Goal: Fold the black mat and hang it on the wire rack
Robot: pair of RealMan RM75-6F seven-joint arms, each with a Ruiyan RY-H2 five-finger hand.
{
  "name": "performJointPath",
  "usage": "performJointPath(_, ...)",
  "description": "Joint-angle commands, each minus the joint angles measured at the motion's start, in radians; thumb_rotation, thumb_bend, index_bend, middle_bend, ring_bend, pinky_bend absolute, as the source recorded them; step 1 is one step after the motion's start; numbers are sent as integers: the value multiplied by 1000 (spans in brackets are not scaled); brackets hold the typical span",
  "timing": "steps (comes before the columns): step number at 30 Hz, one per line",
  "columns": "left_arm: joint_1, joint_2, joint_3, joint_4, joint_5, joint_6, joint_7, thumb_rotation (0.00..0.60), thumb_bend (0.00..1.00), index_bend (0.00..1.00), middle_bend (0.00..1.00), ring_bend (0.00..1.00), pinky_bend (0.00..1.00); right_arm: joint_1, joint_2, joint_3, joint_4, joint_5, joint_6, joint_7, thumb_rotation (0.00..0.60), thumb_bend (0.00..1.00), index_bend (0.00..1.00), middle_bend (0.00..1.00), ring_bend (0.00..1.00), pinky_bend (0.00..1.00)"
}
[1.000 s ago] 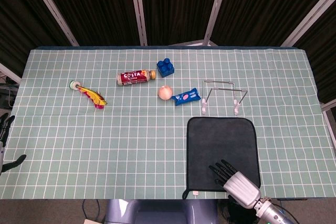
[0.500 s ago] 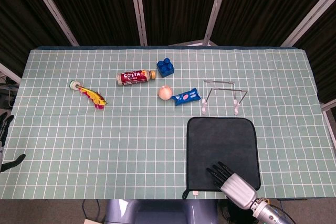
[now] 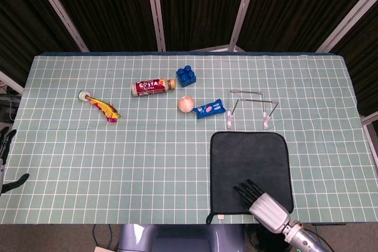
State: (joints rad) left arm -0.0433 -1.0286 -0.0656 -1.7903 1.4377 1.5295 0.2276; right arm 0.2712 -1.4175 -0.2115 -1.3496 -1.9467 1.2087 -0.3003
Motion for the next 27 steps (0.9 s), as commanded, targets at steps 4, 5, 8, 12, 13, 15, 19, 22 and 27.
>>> performJointPath(4,0,0,0,0,0,2,-1,600,0,0,0,0,0,1,-2,-4,3,-1,11,3,600,262,395,2,0,0)
performJointPath(5,0,0,-1,0,-1,2,-1,600,0,0,0,0,0,1,-2,-5,4,-2,15,4,600,269,395,3,0,0)
performJointPath(8,0,0,1,0,1,1,0,600,0,0,0,0,0,2,-3,-8,7,-1,20,5,600,290,396,5,0,0)
performJointPath(12,0,0,2,-1,1,3,1,600,0,0,0,0,0,3,-6,-11,15,2,20,1,600,308,397,6,0,0)
performJointPath(13,-1,0,2,-1,1,2,1,600,0,0,0,0,0,3,-7,-14,18,1,19,-1,600,305,396,6,0,0)
performJointPath(15,-1,0,2,0,1,2,1,600,0,0,0,0,0,3,-10,-17,22,-1,20,-2,600,297,399,6,0,0)
performJointPath(19,-1,0,3,0,2,2,1,600,0,0,0,0,0,5,-19,-22,35,-9,29,1,600,293,423,15,0,0)
performJointPath(22,-1,0,3,0,2,3,0,600,0,0,0,0,0,3,-28,-23,48,-10,40,4,600,310,440,22,0,0)
performJointPath(27,-2,-1,4,1,3,2,4,600,0,0,0,0,0,1,-38,-24,64,-9,48,9,600,367,469,35,0,0)
